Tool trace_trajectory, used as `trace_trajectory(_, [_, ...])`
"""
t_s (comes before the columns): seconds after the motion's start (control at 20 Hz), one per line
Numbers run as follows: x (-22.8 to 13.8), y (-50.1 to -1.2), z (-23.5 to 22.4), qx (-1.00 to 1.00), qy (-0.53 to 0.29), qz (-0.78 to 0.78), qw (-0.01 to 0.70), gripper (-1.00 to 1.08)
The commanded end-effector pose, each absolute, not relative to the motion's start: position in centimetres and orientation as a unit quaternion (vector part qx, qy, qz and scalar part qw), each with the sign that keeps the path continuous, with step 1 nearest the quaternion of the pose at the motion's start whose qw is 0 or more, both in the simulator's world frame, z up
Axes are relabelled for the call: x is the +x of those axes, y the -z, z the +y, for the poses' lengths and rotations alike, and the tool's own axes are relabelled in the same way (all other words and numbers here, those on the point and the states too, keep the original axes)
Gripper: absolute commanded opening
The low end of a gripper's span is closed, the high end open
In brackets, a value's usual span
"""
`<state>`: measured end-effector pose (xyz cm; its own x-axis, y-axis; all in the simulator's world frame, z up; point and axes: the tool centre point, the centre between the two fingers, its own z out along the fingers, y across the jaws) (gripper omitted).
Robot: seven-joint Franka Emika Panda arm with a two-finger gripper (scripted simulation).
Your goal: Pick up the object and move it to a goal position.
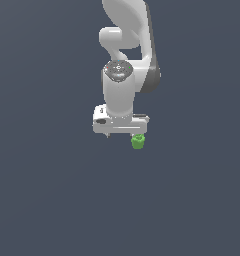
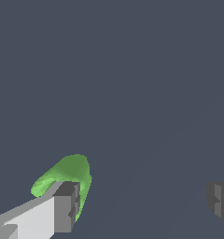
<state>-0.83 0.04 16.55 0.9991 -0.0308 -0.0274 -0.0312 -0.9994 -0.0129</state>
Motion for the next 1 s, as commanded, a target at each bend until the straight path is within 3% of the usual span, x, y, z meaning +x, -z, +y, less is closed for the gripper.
trace_trajectory(0.0, [-0.8,-16.6,0.0,-1.0,-0.014,0.016,0.007,1.0])
trace_trajectory(0.5, [-1.2,-15.9,-2.5,-0.999,-0.026,0.028,0.01,1.0])
trace_trajectory(0.95, [-2.0,-15.2,0.2,-1.0,-0.021,0.003,0.006,1.0])
